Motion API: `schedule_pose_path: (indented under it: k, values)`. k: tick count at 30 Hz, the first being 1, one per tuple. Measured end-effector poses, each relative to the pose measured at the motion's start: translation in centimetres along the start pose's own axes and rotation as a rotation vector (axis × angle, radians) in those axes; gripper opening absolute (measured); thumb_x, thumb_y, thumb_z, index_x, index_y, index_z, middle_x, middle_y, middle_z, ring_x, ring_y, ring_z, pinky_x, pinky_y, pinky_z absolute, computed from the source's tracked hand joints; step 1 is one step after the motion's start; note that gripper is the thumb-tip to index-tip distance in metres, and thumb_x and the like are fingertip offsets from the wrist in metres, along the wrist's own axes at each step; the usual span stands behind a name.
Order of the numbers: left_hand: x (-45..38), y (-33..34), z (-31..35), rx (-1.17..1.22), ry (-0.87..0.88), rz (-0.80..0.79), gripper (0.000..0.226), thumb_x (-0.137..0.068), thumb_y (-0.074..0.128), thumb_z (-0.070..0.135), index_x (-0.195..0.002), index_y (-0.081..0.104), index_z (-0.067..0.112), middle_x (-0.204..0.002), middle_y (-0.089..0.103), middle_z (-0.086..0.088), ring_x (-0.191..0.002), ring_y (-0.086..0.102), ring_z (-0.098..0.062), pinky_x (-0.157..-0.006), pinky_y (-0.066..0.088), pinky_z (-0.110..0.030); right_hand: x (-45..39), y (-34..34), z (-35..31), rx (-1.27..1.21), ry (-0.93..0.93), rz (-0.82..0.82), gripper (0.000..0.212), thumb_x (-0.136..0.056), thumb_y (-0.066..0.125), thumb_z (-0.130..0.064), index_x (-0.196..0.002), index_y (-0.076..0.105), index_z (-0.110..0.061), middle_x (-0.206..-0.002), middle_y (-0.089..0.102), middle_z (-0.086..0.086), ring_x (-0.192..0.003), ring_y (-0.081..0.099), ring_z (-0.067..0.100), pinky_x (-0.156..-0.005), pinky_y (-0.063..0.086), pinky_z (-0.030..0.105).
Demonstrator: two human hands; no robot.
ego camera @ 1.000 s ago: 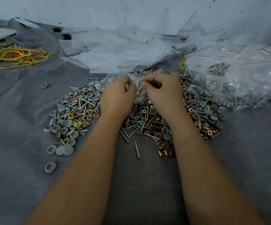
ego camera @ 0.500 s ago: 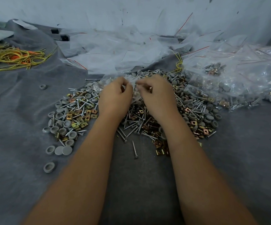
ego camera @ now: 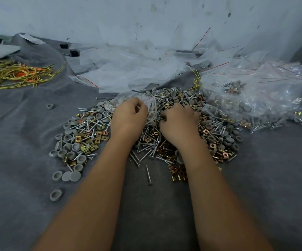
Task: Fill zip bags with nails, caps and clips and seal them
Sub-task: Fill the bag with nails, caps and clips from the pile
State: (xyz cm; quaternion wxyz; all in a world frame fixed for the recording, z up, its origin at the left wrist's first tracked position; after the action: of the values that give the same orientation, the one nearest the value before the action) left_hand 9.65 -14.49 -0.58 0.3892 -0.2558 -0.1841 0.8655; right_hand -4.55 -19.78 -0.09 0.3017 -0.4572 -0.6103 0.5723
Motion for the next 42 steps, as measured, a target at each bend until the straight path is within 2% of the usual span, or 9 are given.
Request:
schedule_pose_path:
  k: [8, 13, 19, 25, 27, 32, 37, 40, 42]
  values:
    - [-0.1, 0.0, -0.1, 0.007, -0.001, -0.008, 0.02, -0.093, 0.052, 0.03, -0.074, 0.058, 0.027, -0.055, 0.053, 0.006, -0.05, 0.047, -0.013, -0.052, 0.037, -0.028, -0.3, -0.8, 0.8, -0.163, -0.005, 0.086, 0.017, -0.089, 0.065, -0.035, -0.102, 0.074, -0.028, -0.111, 0.066, 0.002, -0.11, 0.055, 0.028, -0.095, 0.04, 0.04]
    - [0.1, 0.0, 0.0, 0.02, 0.006, -0.011, 0.02, -0.094, 0.052, 0.029, -0.075, 0.059, 0.026, -0.055, 0.053, 0.006, -0.05, 0.047, -0.013, -0.053, 0.039, -0.028, -0.4, -1.1, 1.2, -0.303, -0.005, 0.121, 0.038, -0.096, 0.057, -0.029, -0.06, 0.054, -0.018, -0.069, 0.055, 0.003, -0.078, 0.056, 0.029, -0.077, 0.045, 0.035]
    - [0.0, 0.0, 0.0, 0.041, 0.003, -0.015, 0.019, -0.093, 0.052, 0.029, -0.075, 0.059, 0.025, -0.055, 0.053, 0.006, -0.049, 0.047, -0.013, -0.054, 0.039, -0.028, -0.1, -1.7, 1.0, -0.509, -0.02, 0.174, 0.025, -0.103, 0.04, -0.022, -0.105, 0.062, -0.01, -0.088, 0.063, 0.005, -0.081, 0.058, 0.024, -0.074, 0.05, 0.042]
    - [0.2, 0.4, 0.3, 0.062, 0.021, -0.055, 0.017, -0.09, 0.055, 0.032, -0.073, 0.056, 0.03, -0.063, 0.06, 0.005, -0.063, 0.062, -0.024, -0.064, 0.052, -0.04, -0.3, -2.2, -0.6, -0.656, -0.134, 0.171, 0.031, -0.102, 0.044, -0.017, -0.125, 0.064, -0.015, -0.104, 0.047, 0.002, -0.104, 0.049, 0.019, -0.087, 0.039, 0.028]
    - [0.1, 0.3, 0.4, 0.064, 0.025, -0.051, 0.017, -0.09, 0.055, 0.034, -0.073, 0.055, 0.031, -0.062, 0.059, 0.006, -0.061, 0.06, -0.021, -0.064, 0.052, -0.038, -0.3, -2.0, -0.9, -0.689, -0.148, 0.159, 0.034, -0.101, 0.043, -0.011, -0.13, 0.061, -0.014, -0.098, 0.042, -0.002, -0.102, 0.047, 0.016, -0.079, 0.036, 0.018]
    - [0.1, 0.3, 0.4, 0.074, 0.041, -0.046, 0.016, -0.09, 0.055, 0.033, -0.075, 0.059, 0.031, -0.06, 0.057, 0.007, -0.055, 0.053, -0.012, -0.058, 0.045, -0.031, 0.6, -3.8, -0.5, -0.848, -0.173, 0.332, 0.023, -0.091, 0.054, -0.007, -0.102, 0.07, -0.02, -0.094, 0.059, -0.012, -0.089, 0.054, -0.001, -0.075, 0.038, 0.001]
    - [0.1, 0.3, 0.6, 0.079, 0.055, -0.044, 0.016, -0.092, 0.053, 0.032, -0.08, 0.064, 0.028, -0.058, 0.058, 0.005, -0.057, 0.056, -0.016, -0.058, 0.046, -0.033, 0.5, -2.9, -1.3, -0.741, -0.187, 0.279, 0.014, -0.088, 0.065, -0.009, -0.085, 0.064, -0.023, -0.08, 0.06, -0.014, -0.075, 0.056, 0.001, -0.068, 0.047, 0.018]
    - [0.1, 0.3, 0.5, 0.095, 0.05, -0.041, 0.017, -0.093, 0.053, 0.033, -0.083, 0.066, 0.026, -0.06, 0.061, 0.003, -0.062, 0.061, -0.022, -0.062, 0.051, -0.04, 0.3, -2.6, -1.4, -0.55, -0.196, 0.287, 0.007, -0.087, 0.067, -0.013, -0.091, 0.072, -0.016, -0.093, 0.063, -0.002, -0.089, 0.058, 0.014, -0.075, 0.048, 0.031]
    - [0.0, 0.3, 0.6, 0.114, 0.053, -0.033, 0.018, -0.093, 0.053, 0.032, -0.082, 0.066, 0.026, -0.059, 0.06, 0.003, -0.06, 0.06, -0.021, -0.062, 0.052, -0.041, 0.2, -2.7, -1.4, -0.45, -0.193, 0.317, 0.01, -0.085, 0.071, -0.022, -0.094, 0.075, -0.017, -0.095, 0.056, -0.001, -0.096, 0.053, 0.017, -0.072, 0.04, 0.028]
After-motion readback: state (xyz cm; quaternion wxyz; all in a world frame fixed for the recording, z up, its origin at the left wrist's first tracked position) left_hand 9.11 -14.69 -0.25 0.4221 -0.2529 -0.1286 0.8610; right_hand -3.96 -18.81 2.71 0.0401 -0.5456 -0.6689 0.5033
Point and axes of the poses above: each hand's wrist, its own x-axis away from the middle knuckle, its own y-axis out of the palm, z = x × y, the point moved 10 cm from there along -x, towards the middle knuckle
